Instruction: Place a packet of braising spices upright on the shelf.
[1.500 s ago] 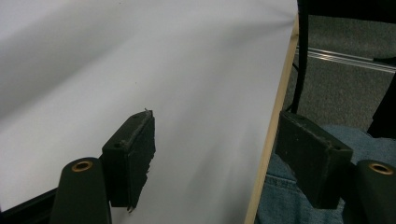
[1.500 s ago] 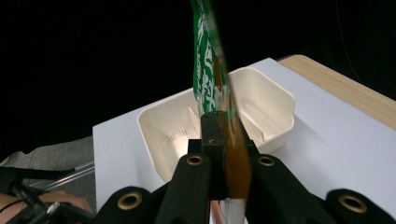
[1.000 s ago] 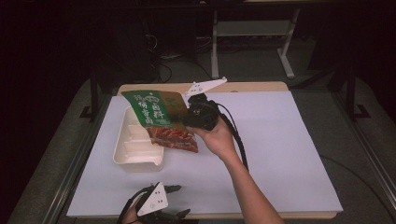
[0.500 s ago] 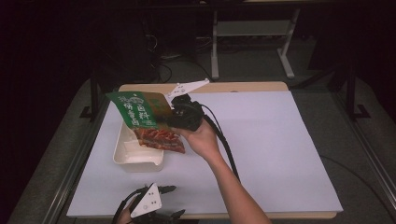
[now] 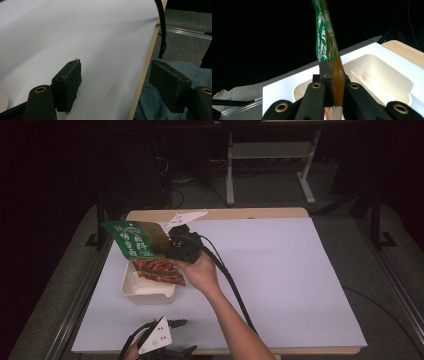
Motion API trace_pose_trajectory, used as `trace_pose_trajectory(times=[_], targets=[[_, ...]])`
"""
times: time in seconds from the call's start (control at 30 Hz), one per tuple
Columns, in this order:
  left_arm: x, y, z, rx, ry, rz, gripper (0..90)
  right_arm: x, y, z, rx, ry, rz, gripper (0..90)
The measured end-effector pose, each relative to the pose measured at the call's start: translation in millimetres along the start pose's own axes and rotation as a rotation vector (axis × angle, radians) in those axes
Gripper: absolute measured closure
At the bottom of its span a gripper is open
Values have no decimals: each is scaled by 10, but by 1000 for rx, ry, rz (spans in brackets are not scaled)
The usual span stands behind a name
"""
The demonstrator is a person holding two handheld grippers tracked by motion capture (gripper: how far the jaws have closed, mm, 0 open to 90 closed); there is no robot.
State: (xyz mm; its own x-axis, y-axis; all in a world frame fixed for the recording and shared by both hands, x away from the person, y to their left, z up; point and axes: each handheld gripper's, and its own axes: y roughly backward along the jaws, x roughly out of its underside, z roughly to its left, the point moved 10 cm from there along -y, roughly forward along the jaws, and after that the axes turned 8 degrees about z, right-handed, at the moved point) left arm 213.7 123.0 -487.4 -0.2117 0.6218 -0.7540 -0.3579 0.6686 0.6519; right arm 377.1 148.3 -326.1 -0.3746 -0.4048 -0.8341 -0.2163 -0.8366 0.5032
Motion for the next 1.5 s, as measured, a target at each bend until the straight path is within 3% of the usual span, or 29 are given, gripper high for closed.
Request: trace_pose_trajectory(times=[0.57,1.27,1.5], targets=[[0,9,-10,1,0,-4,256,47,-340,70,-9,-13,-7,895],[5,-27,-66,5,-15,7,256,219,-500,17,-3,-92,-52,895],[14,-25,-57,7,-13,11,257,255,-540,-64,23,-126,-53,895]])
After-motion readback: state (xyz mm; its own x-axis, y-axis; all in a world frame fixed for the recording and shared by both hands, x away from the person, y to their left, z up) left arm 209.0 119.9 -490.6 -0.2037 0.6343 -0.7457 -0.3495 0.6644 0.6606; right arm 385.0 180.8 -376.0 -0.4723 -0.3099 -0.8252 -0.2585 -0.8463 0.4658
